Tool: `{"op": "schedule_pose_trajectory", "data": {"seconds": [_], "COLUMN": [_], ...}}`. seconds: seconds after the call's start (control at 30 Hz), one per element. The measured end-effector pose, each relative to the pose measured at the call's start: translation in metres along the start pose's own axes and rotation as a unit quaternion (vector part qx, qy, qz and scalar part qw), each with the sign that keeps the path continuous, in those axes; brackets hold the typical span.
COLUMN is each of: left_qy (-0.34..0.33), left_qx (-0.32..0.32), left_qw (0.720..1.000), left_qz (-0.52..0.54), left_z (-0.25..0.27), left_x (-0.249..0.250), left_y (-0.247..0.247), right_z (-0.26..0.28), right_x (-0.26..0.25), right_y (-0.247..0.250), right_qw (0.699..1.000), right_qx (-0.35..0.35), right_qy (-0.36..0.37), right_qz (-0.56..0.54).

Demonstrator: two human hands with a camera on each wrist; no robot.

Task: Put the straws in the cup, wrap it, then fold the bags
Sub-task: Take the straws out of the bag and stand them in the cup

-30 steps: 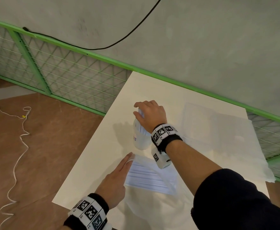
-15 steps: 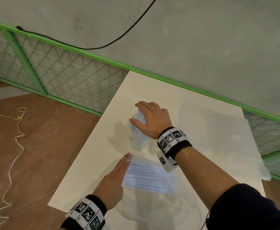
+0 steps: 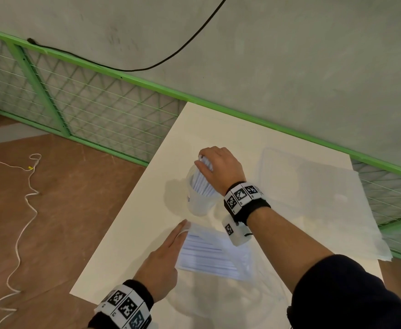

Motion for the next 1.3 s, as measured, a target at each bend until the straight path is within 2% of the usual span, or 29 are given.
{"op": "schedule_pose_trajectory", "data": {"seconds": [0.07,0.17,0.23,0.3,0.37,0.43,0.53,0.63,0.67,0.77,0.9,1.07,1.3], "left_qy": [-0.003,-0.012,-0.022,-0.028,-0.03,-0.013,0.013,-0.019,-0.028,-0.032,-0.041,-0.043,-0.043], "left_qx": [0.002,0.002,0.003,0.006,0.003,-0.004,-0.001,0.007,0.001,-0.003,-0.007,0.0,0.009], "left_qw": [1.0,1.0,1.0,1.0,1.0,1.0,1.0,1.0,1.0,0.999,0.999,0.999,0.999], "left_qz": [-0.001,-0.001,0.009,0.012,0.01,0.005,-0.023,0.006,0.009,-0.003,-0.013,-0.017,-0.004], "left_z": [0.0,-0.001,-0.003,-0.004,-0.005,-0.007,-0.01,-0.013,-0.014,-0.016,-0.019,-0.021,-0.017], "left_x": [0.0,0.001,0.002,0.003,0.005,0.006,0.01,0.008,0.008,0.009,0.013,0.018,0.018], "left_y": [-0.001,-0.002,-0.002,-0.001,0.0,0.0,-0.002,-0.004,-0.005,-0.009,-0.015,-0.018,-0.013], "right_z": [-0.003,-0.004,-0.002,0.002,0.014,0.041,0.099,0.149,0.165,0.202,0.223,0.224,0.229], "right_x": [0.0,-0.001,-0.004,-0.015,-0.032,-0.052,-0.073,-0.071,-0.066,-0.048,-0.038,-0.037,-0.039], "right_y": [0.004,0.007,0.01,0.023,0.036,0.045,0.046,0.026,0.015,-0.014,-0.038,-0.043,-0.047], "right_qw": [1.0,0.991,0.986,0.993,0.995,0.991,0.991,0.962,0.951,0.937,0.947,0.948,0.938], "right_qx": [-0.004,-0.097,-0.109,-0.04,0.05,0.071,-0.056,-0.267,-0.307,-0.335,-0.281,-0.258,-0.278], "right_qy": [-0.009,-0.011,-0.009,0.011,0.064,0.113,0.116,0.048,0.024,-0.013,-0.023,-0.039,-0.048], "right_qz": [0.003,0.087,0.129,0.111,0.049,-0.02,-0.042,0.011,0.041,0.098,0.151,0.181,0.201]}}
Point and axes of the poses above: each hand's wrist, its own z-axis away from the middle knuckle, its own y-axis out of the back of the hand, x = y × z, the point moved 1 cm from there along -z, towards the middle knuckle, and after that the axes turned 3 degrees about x, right-handed, at the moved point
